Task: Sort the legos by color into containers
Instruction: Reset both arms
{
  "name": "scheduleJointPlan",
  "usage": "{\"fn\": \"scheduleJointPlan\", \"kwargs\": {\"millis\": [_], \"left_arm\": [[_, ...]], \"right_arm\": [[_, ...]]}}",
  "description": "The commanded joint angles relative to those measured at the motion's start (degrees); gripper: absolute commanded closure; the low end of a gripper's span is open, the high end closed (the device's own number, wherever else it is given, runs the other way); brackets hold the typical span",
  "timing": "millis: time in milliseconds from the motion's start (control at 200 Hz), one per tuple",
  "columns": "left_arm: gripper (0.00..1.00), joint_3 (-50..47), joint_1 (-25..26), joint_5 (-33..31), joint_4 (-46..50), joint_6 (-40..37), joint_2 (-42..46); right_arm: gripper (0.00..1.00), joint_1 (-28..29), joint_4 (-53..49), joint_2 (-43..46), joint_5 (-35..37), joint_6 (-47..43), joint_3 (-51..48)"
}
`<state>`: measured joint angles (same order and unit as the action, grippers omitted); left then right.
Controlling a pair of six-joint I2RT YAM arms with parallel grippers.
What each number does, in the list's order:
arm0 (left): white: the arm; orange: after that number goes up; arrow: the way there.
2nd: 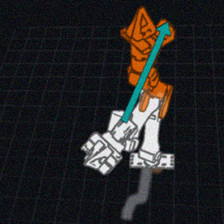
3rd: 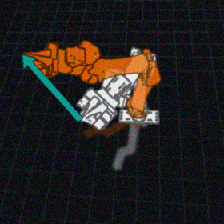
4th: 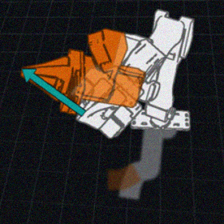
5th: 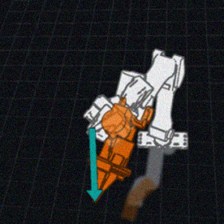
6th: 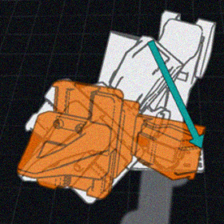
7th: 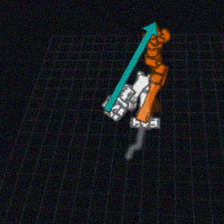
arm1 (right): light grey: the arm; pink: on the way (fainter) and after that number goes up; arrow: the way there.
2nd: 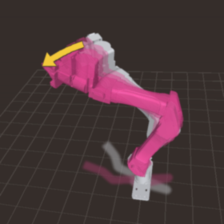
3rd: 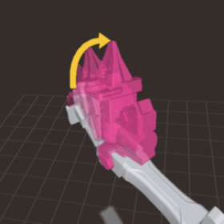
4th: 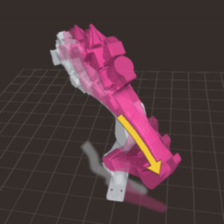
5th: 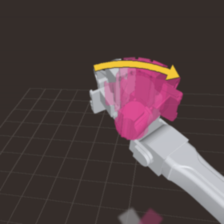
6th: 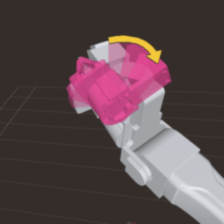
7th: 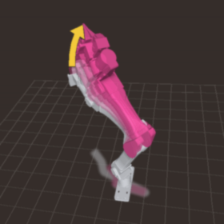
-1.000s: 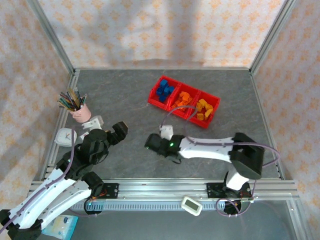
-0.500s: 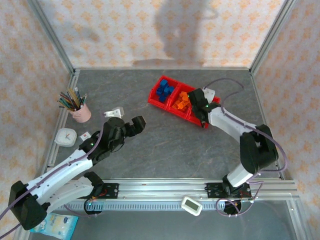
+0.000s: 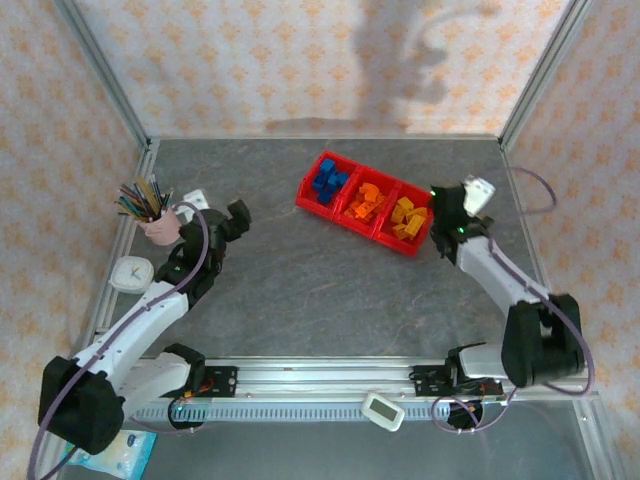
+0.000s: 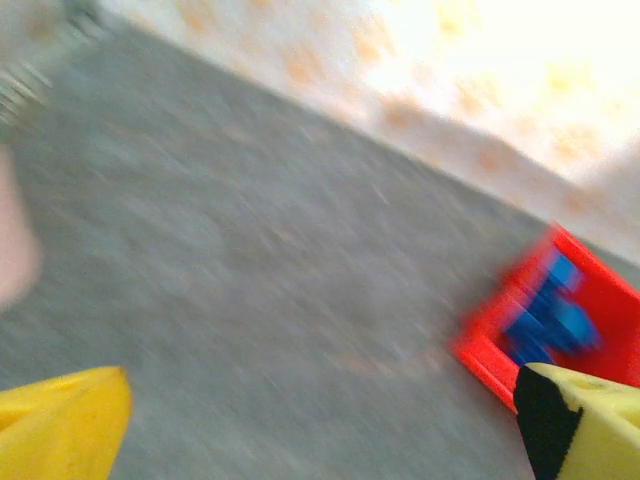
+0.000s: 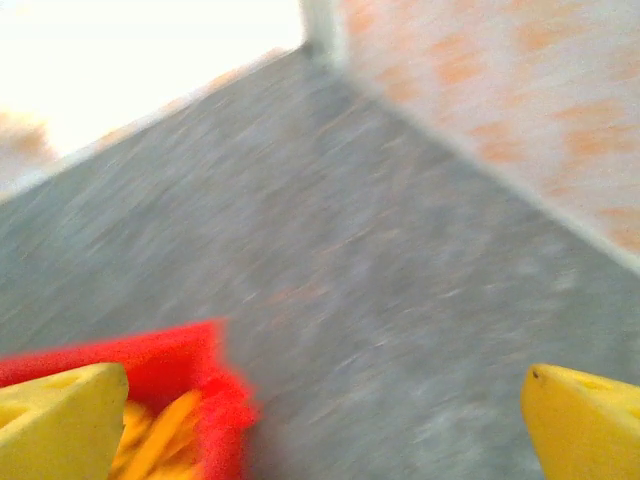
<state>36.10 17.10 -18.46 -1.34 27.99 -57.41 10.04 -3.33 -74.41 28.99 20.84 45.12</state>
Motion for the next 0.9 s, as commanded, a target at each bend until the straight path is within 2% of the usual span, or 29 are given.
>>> {"fn": "scheduleJointPlan", "kwargs": {"millis": [0,95,230,270,335,405,490,546,591,616,686,726,896], "left_arm": [[0.01,-7.3,-4.8,-8.7,-17.3,-14.9,-1.7],[0.01,-14.0,-8.3,-8.4,-31.9,-20.4,-6.0],[0.00,-19.2,-12.1,-4.5,-48.4,-22.4,-15.1],[0.01,-20.8,-12.3,-2.8,-54.2,-23.4,-17.4],[0.01,-23.2,-12.6,0.6,-64.4,-26.0,-21.1],[0.00,-22.8,-12.7,2.9,-65.2,-27.3,-22.0],[0.00,-24.4,-14.1,8.7,-71.1,-28.0,-25.3],[0.00,-27.0,-14.2,11.8,-79.4,-29.1,-28.6],[0.00,-28.1,-14.3,12.3,-86.0,-30.0,-32.1],[0.00,-27.8,-14.3,11.9,-84.9,-29.8,-32.0],[0.00,-23.1,-15.1,9.7,-70.8,-26.9,-29.5],[0.00,-23.7,-16.6,11.6,-73.7,-26.0,-30.3],[0.00,-25.4,-16.7,8.0,-77.8,-25.0,-30.8]], "right_arm": [[0.00,-3.2,18.5,2.1,6.4,-5.1,-11.6],[0.00,-7.6,31.3,0.4,0.7,-7.1,-19.1],[0.00,-8.0,51.8,-3.9,-6.3,-13.9,-26.9],[0.00,-8.1,52.7,-3.7,-9.0,-14.6,-26.9],[0.00,-8.3,61.3,-4.6,-15.0,-17.3,-28.9],[0.00,-8.7,61.9,-8.1,-21.0,-18.9,-27.3],[0.00,-8.3,71.4,-11.5,-27.3,-22.1,-31.2],[0.00,-7.9,78.8,-13.4,-28.1,-22.9,-33.7],[0.00,-7.9,73.9,-13.1,-26.9,-22.5,-31.6],[0.00,-7.9,71.4,-12.4,-26.9,-22.4,-31.0],[0.00,-7.8,75.0,-12.9,-26.8,-22.6,-32.1],[0.00,-7.8,73.4,-12.3,-27.2,-22.6,-31.9],[0.00,-7.8,73.2,-12.5,-27.9,-22.9,-31.6]]}}
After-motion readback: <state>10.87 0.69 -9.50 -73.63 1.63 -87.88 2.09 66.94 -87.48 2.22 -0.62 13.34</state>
